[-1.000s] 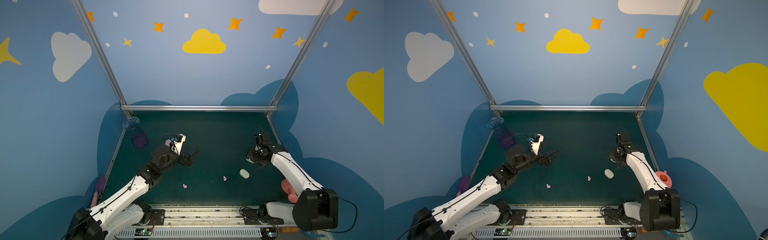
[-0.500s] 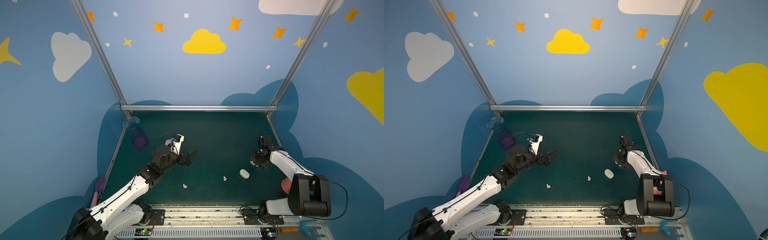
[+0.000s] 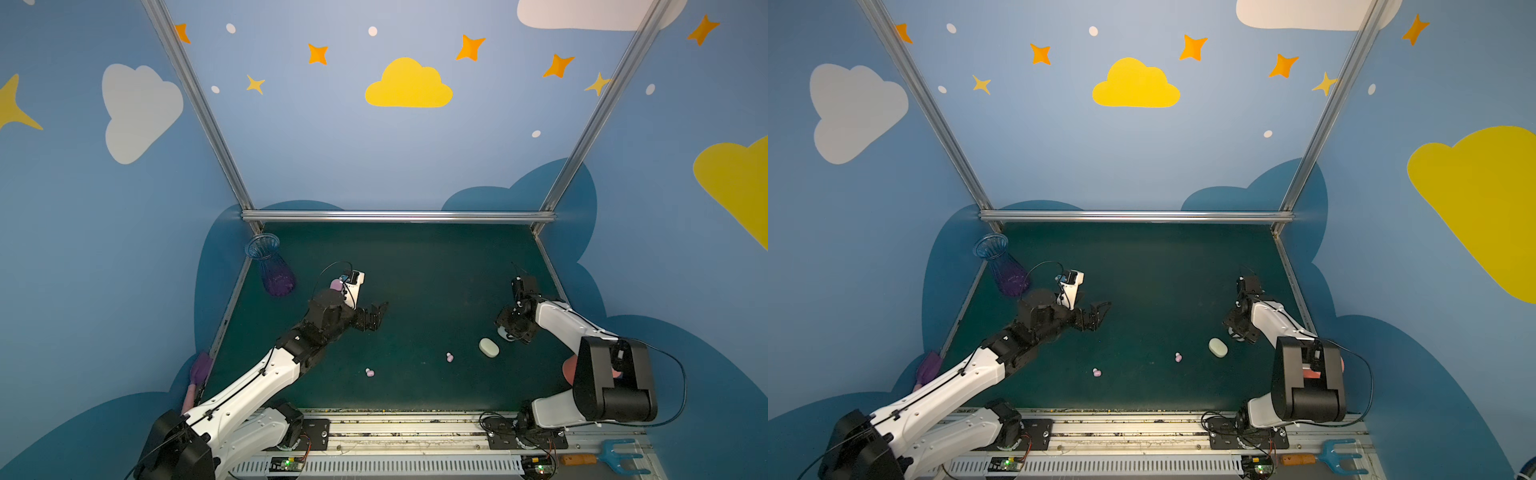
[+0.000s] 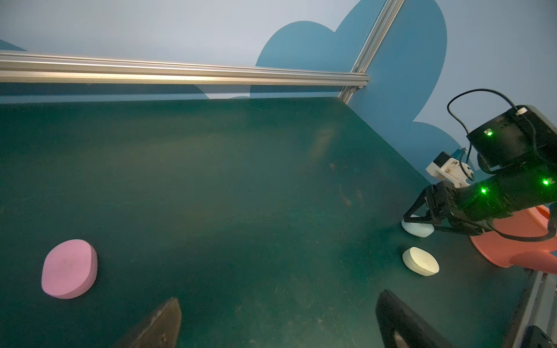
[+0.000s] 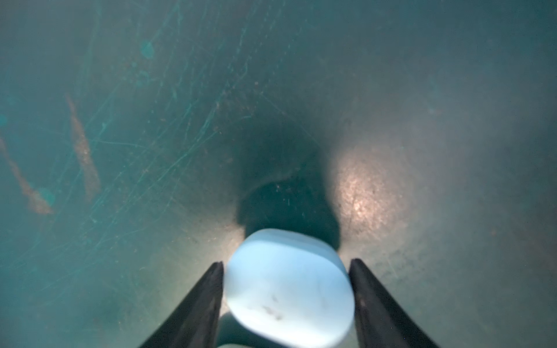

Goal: Insert wireless bluetooth earbuds into charging case
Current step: Place the charging case at the middle-right of the table, then pick up the charging case from the middle-left of the table.

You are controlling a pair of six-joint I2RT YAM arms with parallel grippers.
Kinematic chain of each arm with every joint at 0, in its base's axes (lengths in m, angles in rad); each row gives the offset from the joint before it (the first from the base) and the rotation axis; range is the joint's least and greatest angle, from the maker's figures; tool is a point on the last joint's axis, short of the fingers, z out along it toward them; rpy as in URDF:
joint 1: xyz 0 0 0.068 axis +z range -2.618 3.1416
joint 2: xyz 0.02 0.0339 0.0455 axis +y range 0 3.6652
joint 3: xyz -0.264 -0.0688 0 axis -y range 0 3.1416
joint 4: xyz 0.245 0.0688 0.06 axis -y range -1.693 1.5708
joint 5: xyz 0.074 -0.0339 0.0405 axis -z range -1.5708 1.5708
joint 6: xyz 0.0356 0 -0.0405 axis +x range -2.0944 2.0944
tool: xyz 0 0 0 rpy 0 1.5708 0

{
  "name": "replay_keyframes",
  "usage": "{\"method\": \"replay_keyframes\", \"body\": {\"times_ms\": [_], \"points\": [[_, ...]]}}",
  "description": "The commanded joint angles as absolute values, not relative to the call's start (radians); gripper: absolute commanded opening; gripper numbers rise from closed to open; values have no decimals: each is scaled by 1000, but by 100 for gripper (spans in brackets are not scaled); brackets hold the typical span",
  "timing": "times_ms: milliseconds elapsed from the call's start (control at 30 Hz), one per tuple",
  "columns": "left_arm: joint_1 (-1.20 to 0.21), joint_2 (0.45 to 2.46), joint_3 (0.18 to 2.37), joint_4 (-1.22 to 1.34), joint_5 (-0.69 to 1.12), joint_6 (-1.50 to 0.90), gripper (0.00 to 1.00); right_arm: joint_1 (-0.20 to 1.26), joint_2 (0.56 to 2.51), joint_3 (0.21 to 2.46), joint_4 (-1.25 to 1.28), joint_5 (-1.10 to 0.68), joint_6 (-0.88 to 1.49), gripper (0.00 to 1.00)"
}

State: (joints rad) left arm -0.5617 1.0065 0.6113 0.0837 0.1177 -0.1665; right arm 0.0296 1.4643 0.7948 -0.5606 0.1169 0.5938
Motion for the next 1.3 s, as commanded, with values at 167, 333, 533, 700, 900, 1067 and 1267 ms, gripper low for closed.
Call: {"method": "replay_keyframes", "body": {"times_ms": [167,333,533,700,900,1067,1267], "points": [[-497,1040,699,-44,66,-219,100,31,1412,820,-620,83,580,77],[-451,1046,722,-98,61,-222,100,38,1316,854,-702,46,548,87],[-358,1105,817,-289,17,-256,100,56,1202,876,-789,-67,497,97],[-305,1207,921,-411,9,-250,100,100,1113,889,-835,-161,482,97],[-252,1341,1032,-488,45,-231,100,162,1045,937,-902,-216,487,97],[-208,1425,1084,-503,88,-191,100,202,1037,974,-940,-237,489,97],[-185,1585,1213,-602,83,-135,100,233,1040,986,-927,-257,504,97]]}}
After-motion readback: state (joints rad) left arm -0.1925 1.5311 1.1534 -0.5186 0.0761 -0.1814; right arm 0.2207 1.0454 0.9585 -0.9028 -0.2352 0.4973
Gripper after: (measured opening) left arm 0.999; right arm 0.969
